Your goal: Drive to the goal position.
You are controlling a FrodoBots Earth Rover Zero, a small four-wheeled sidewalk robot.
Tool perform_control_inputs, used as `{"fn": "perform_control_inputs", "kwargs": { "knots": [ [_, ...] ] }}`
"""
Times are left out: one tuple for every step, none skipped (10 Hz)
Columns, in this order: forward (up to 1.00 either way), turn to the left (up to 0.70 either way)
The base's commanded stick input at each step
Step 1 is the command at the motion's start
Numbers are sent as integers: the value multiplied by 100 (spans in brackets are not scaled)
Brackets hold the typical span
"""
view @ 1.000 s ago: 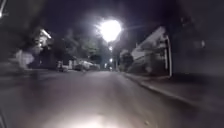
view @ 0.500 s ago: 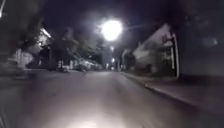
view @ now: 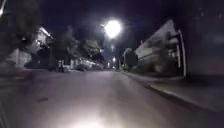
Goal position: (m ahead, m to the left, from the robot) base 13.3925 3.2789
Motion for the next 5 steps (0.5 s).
{"fn": "perform_control_inputs", "kwargs": {
  "knots": [
    [70,-16],
    [70,0],
    [70,0],
    [70,0],
    [70,0]
  ]
}}
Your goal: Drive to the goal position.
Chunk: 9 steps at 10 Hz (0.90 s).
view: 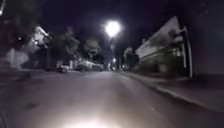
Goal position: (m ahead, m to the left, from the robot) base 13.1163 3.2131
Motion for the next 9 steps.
{"fn": "perform_control_inputs", "kwargs": {
  "knots": [
    [70,0],
    [70,0],
    [70,0],
    [70,0],
    [70,0],
    [70,0],
    [70,-6],
    [70,-20],
    [70,-32]
  ]
}}
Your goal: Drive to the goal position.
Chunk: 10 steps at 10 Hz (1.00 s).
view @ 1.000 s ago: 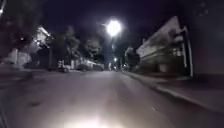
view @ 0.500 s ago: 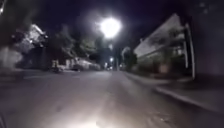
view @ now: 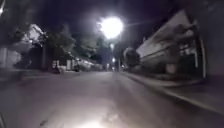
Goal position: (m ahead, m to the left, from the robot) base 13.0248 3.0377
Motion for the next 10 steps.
{"fn": "perform_control_inputs", "kwargs": {
  "knots": [
    [70,-4],
    [70,0],
    [70,0],
    [70,0],
    [70,0],
    [70,0],
    [70,0],
    [70,0],
    [70,0],
    [70,0]
  ]
}}
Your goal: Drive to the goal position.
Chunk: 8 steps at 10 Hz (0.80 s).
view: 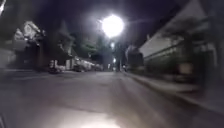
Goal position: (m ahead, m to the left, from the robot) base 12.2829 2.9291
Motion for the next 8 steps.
{"fn": "perform_control_inputs", "kwargs": {
  "knots": [
    [70,0],
    [70,0],
    [70,0],
    [70,0],
    [70,0],
    [70,0],
    [70,0],
    [70,0]
  ]
}}
